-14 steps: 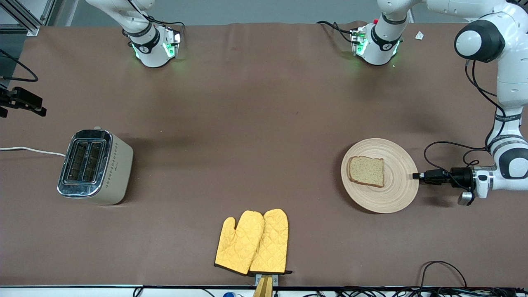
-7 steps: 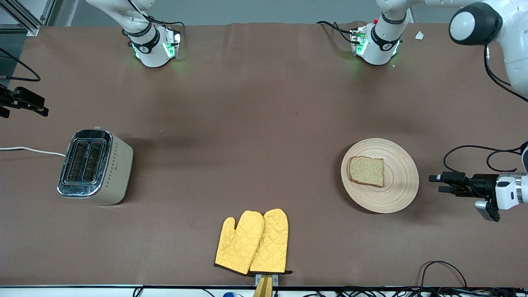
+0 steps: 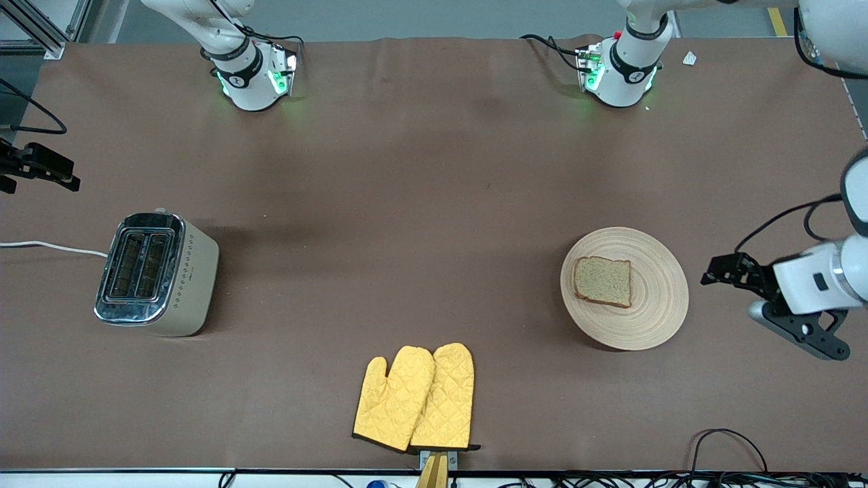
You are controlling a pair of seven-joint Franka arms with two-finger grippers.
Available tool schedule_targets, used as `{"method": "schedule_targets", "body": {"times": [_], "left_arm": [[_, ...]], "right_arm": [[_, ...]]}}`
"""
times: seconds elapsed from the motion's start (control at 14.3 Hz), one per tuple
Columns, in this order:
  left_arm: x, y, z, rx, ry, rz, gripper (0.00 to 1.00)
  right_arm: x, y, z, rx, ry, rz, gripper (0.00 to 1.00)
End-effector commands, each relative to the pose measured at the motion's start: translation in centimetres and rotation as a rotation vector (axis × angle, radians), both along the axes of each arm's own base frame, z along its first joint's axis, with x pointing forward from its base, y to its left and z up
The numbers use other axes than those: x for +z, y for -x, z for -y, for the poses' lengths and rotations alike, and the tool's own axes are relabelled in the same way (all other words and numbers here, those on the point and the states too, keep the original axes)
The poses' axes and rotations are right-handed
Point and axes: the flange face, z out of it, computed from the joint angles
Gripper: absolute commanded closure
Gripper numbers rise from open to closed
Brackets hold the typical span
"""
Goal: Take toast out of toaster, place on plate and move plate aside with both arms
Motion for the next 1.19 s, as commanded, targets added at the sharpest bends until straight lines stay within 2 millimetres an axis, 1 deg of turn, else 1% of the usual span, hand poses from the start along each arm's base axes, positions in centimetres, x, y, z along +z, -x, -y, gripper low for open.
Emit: {"method": "schedule_targets", "body": {"times": [0.0,0.07,0.14,0.21,0.28,0.35,0.49,0.56,0.63,0.7,0.91,1.12], "left_arm": [[5.0,2.6,1.2,0.19,-0.048,0.03,0.0],[7.2,3.5,1.5,0.228,-0.049,0.057,0.0],[9.5,4.7,1.2,0.258,-0.057,0.091,0.0],[11.1,5.7,1.1,0.277,-0.061,0.112,0.0],[12.1,6.7,1.0,0.313,-0.071,0.121,0.0],[12.7,7.8,0.6,0.361,-0.1,0.122,0.0],[12.4,9.7,0.4,0.383,-0.116,0.118,0.0],[12.1,10.7,0.6,0.384,-0.106,0.142,0.0],[11.6,12.0,0.7,0.384,-0.101,0.176,0.0],[10.9,12.7,0.8,0.384,-0.101,0.184,0.0],[10.9,12.9,0.8,0.37,-0.101,0.183,0.0],[11.5,12.2,0.5,0.383,-0.096,0.195,0.0]], "right_arm": [[0.5,0.1,0.1,-0.004,0.006,0.011,0.0],[0.5,0.1,-0.1,-0.001,0.006,0.009,0.0],[0.5,0.1,-0.1,-0.001,0.005,0.005,0.0],[0.4,0.1,0.1,-0.004,0.005,0.002,0.0],[0.3,0.1,0.5,-0.01,0.003,0.002,0.0],[0.2,0.1,0.5,-0.01,0.003,0.0,0.0],[0.2,-0.1,0.4,-0.007,0.004,0.005,0.0],[-0.2,-0.3,0.3,-0.004,0.001,0.002,0.0],[-0.2,-0.3,0.3,-0.005,-0.008,0.004,0.0],[-0.2,-0.3,0.2,-0.005,-0.017,-0.002,0.0],[-0.3,-0.1,0.0,-0.004,-0.018,-0.01,0.0],[-0.1,-0.4,-0.2,0.003,-0.017,0.007,0.0]]}}
